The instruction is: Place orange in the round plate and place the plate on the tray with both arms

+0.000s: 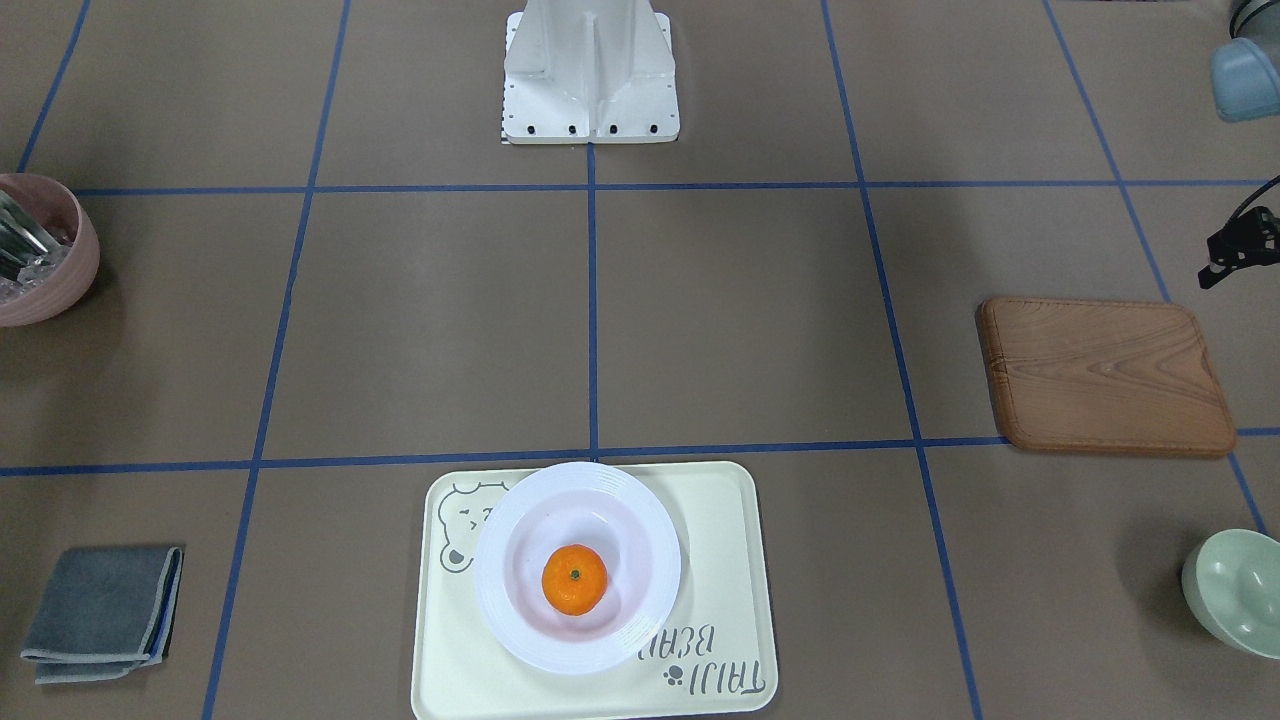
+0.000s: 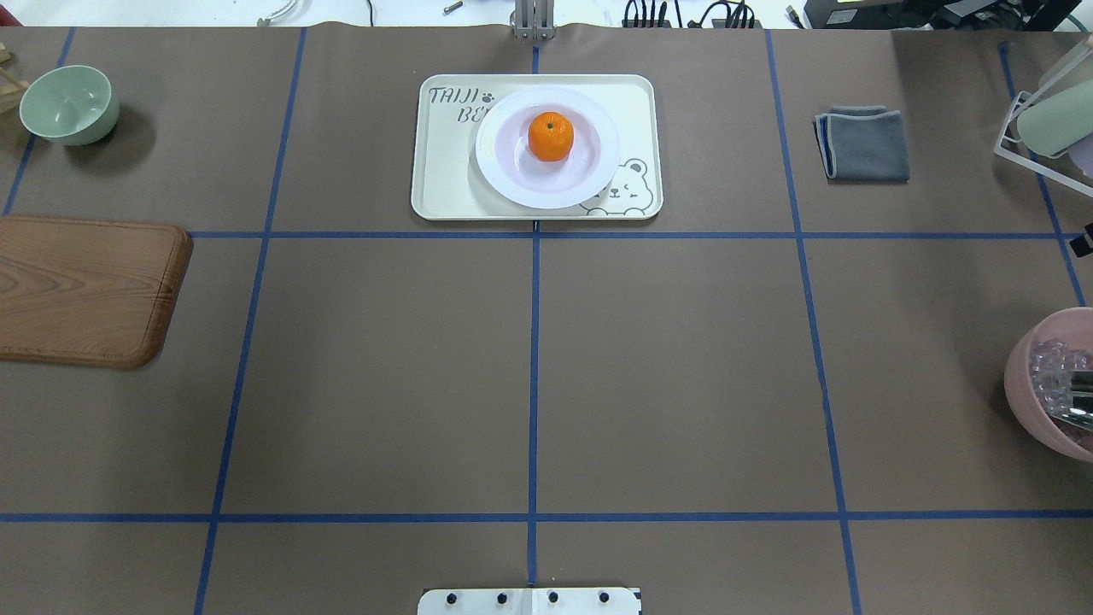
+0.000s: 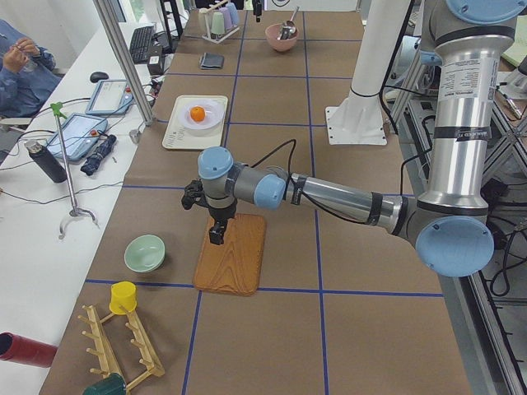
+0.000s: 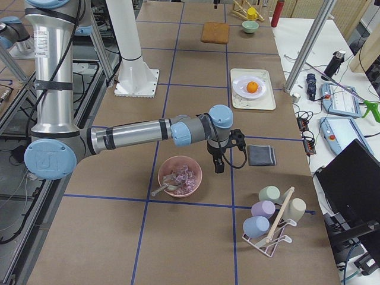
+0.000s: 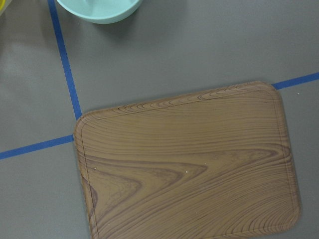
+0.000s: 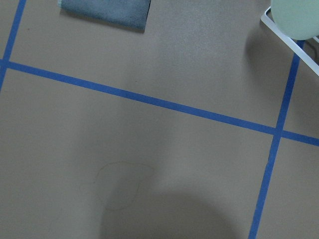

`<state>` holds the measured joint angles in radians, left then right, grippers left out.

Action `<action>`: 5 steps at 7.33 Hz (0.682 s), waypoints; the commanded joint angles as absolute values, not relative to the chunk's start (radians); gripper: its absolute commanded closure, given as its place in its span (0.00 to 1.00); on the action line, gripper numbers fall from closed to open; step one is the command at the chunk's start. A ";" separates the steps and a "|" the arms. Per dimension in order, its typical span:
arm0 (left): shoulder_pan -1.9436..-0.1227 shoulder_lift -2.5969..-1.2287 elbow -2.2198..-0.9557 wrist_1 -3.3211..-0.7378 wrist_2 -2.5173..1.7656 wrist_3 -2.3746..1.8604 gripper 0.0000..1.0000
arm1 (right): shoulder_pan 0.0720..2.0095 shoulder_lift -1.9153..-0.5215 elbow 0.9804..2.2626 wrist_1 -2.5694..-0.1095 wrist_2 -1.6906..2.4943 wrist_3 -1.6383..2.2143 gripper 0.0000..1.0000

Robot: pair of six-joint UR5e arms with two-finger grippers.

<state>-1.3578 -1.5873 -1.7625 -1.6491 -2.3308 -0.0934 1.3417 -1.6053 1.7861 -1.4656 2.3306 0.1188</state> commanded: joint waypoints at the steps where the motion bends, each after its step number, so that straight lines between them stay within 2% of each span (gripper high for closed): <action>1: -1.358 -1.586 -1.767 -1.652 -2.330 -0.092 0.02 | 1.342 -1.595 1.783 -1.465 2.336 0.121 0.00; 5: -1.358 -1.589 -1.767 -1.652 -2.329 -0.092 0.02 | 1.341 -1.591 1.787 -1.463 2.339 0.132 0.00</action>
<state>-1.3576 -1.5898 -1.7708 -1.6519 -2.3287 -0.0926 1.3410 -1.5932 1.7863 -1.4636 2.3391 0.1279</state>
